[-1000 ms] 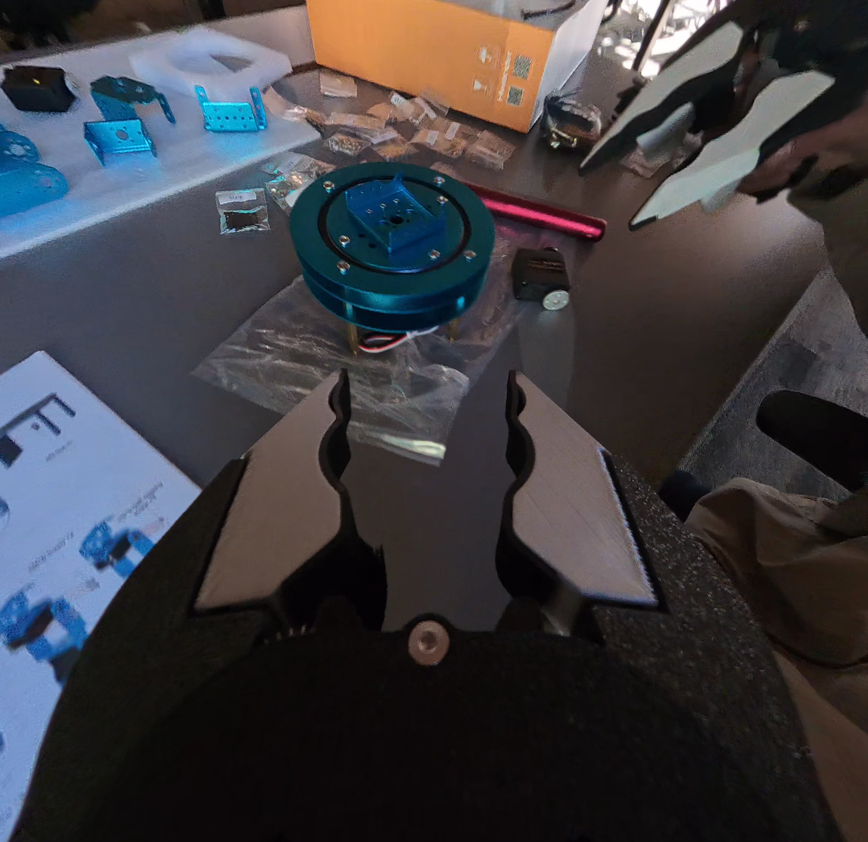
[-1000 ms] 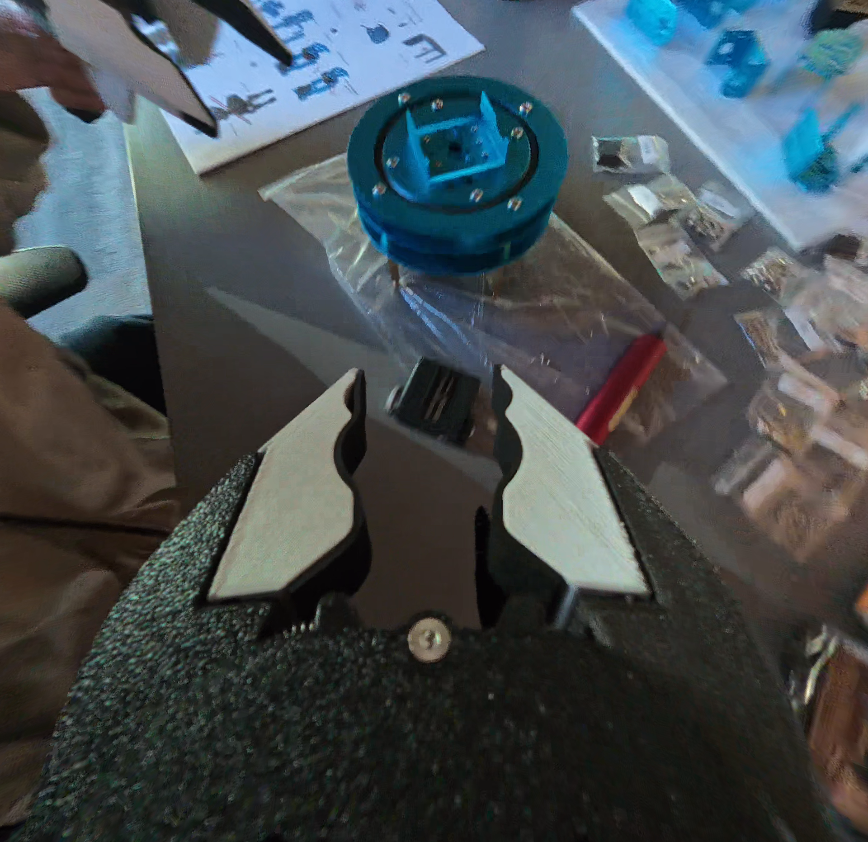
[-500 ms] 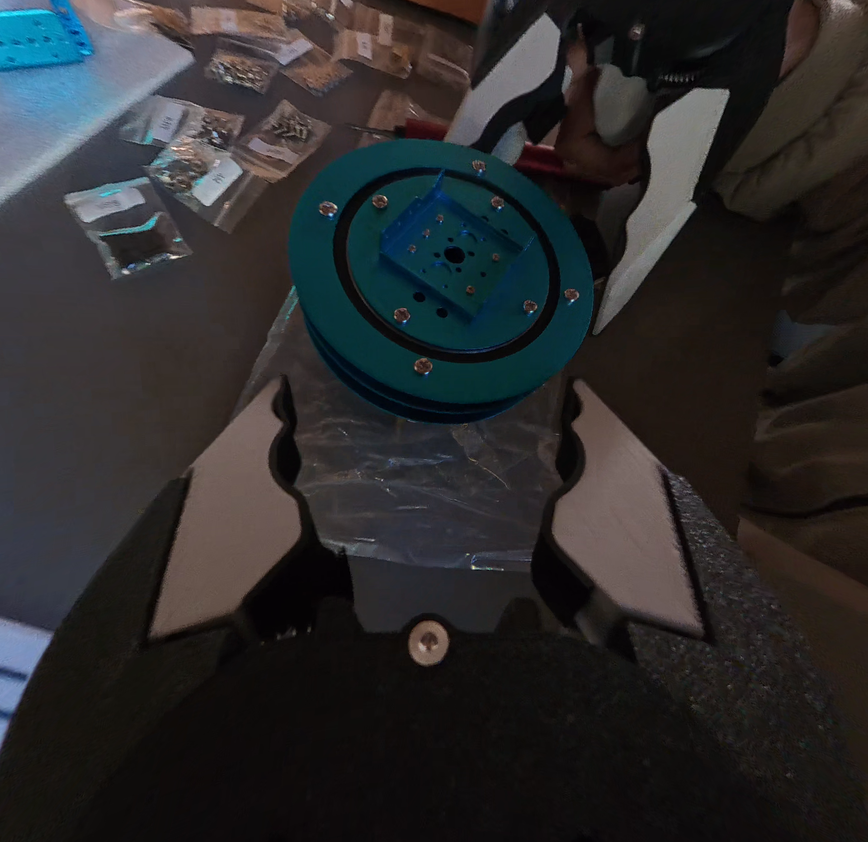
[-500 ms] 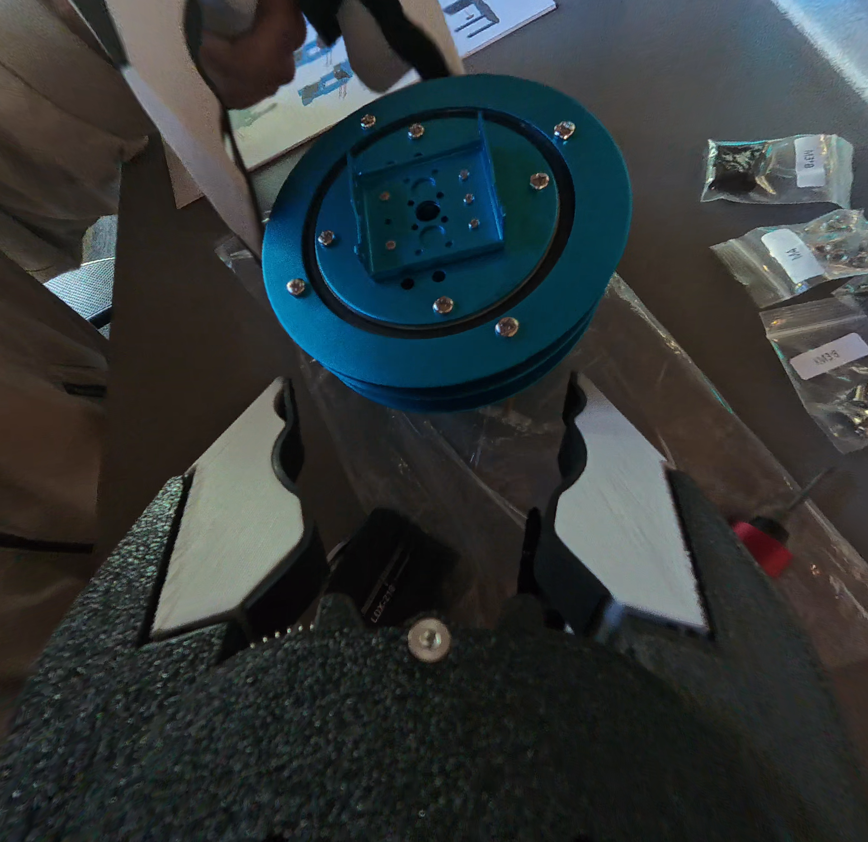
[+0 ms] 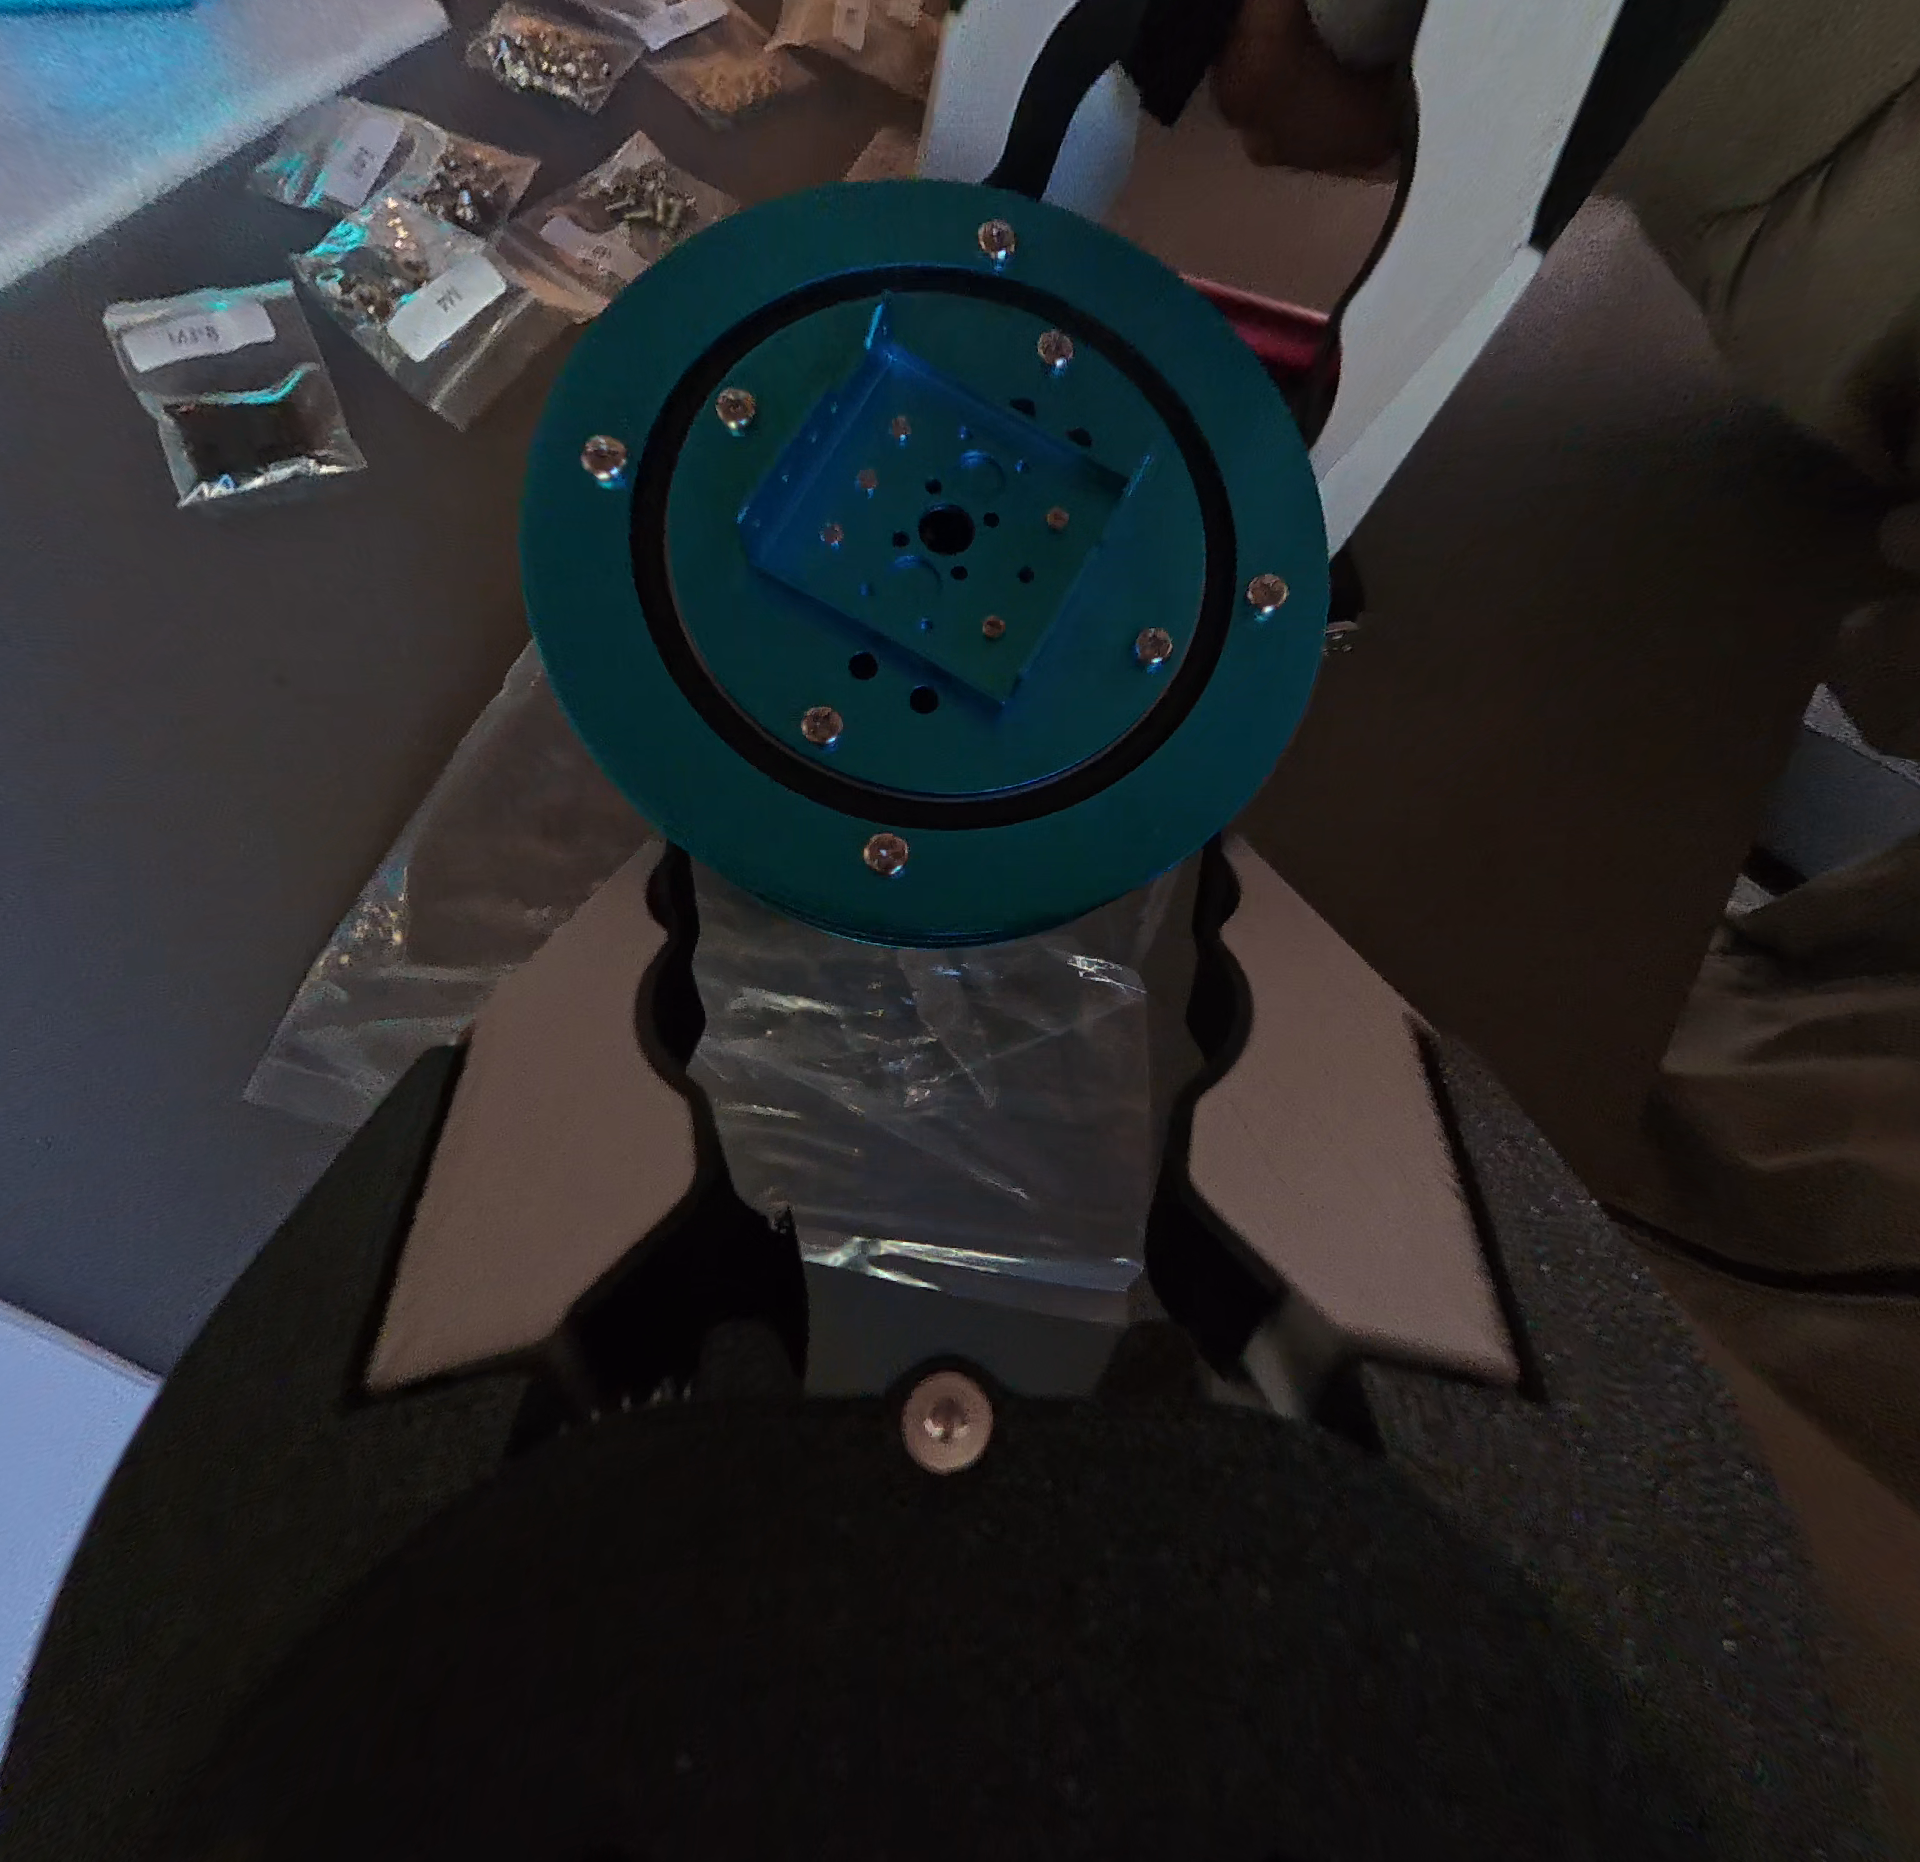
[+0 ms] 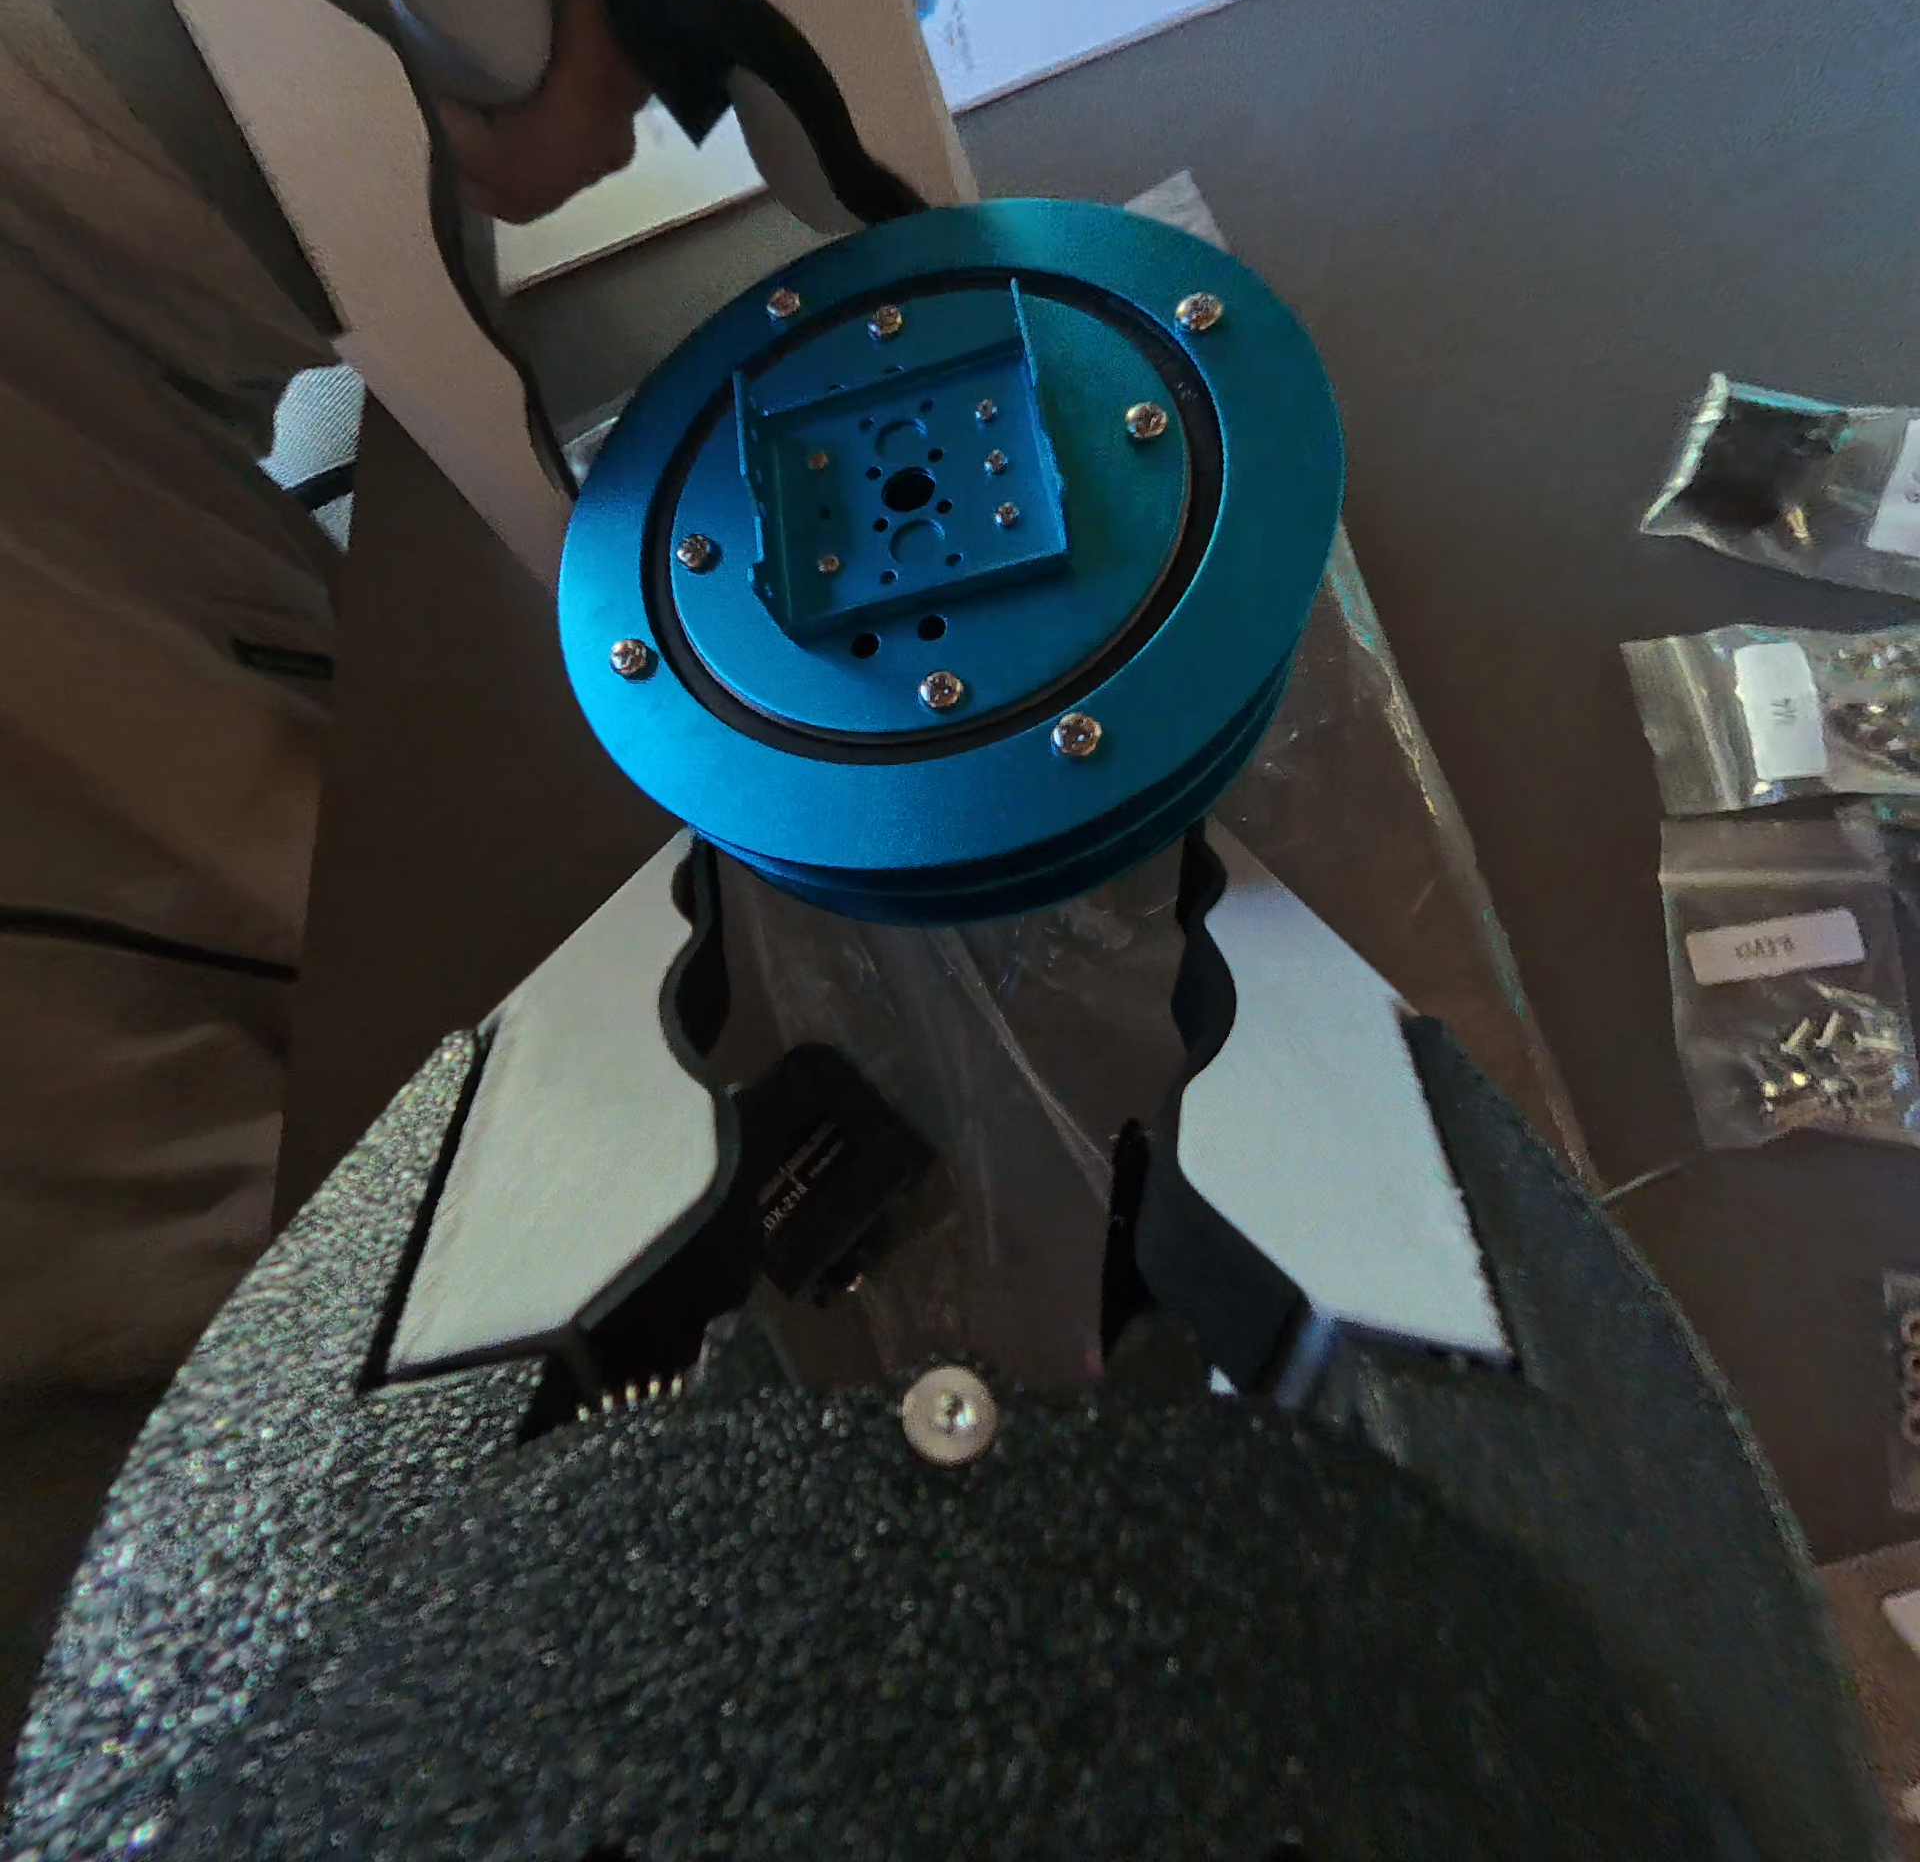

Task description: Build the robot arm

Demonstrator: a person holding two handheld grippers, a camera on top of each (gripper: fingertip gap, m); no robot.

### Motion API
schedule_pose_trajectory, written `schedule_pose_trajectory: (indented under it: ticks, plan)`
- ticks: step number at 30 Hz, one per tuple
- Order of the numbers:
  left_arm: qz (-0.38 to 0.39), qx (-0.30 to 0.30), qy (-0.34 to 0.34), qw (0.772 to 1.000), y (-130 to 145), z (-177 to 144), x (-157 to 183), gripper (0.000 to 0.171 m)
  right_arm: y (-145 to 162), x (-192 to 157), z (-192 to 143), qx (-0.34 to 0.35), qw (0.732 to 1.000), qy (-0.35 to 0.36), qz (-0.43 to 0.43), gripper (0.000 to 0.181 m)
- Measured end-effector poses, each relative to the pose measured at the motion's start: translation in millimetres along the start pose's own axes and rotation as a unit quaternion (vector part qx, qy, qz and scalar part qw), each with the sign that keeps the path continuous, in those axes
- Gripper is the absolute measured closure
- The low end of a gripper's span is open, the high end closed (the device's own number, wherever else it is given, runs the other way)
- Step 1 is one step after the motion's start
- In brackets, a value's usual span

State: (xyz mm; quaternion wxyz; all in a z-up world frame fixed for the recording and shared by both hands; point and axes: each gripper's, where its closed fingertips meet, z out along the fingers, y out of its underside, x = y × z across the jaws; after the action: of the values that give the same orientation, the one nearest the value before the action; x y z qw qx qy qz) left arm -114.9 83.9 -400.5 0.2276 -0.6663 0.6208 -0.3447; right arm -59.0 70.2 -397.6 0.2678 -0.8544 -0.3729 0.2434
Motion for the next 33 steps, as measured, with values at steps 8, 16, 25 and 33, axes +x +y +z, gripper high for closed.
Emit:
schedule_pose_trajectory:
  ticks: [8,16,25,33]
  plan:
    - [0.001,0.008,-0.053,0.999,2.7,2.6,2.0,0.077,9.9,16.1,2.3,-0.07,0.992,-0.081,-0.068,0.095]
    - [-0.037,0.062,-0.043,0.996,12.4,-20.7,9.7,0.091,32.2,25.6,-49.3,-0.079,0.995,0.043,-0.041,0.104]
    - [-0.06,0.138,-0.033,0.988,26.4,-43.4,36.4,0.101,96.1,-49.5,-42.4,-0.003,0.997,0.067,0.039,0.114]
    - [-0.003,0.083,-0.016,0.996,20.1,-16.9,62.5,0.107,93.1,-69.8,-27.1,-0.005,0.996,0.083,0.037,0.113]
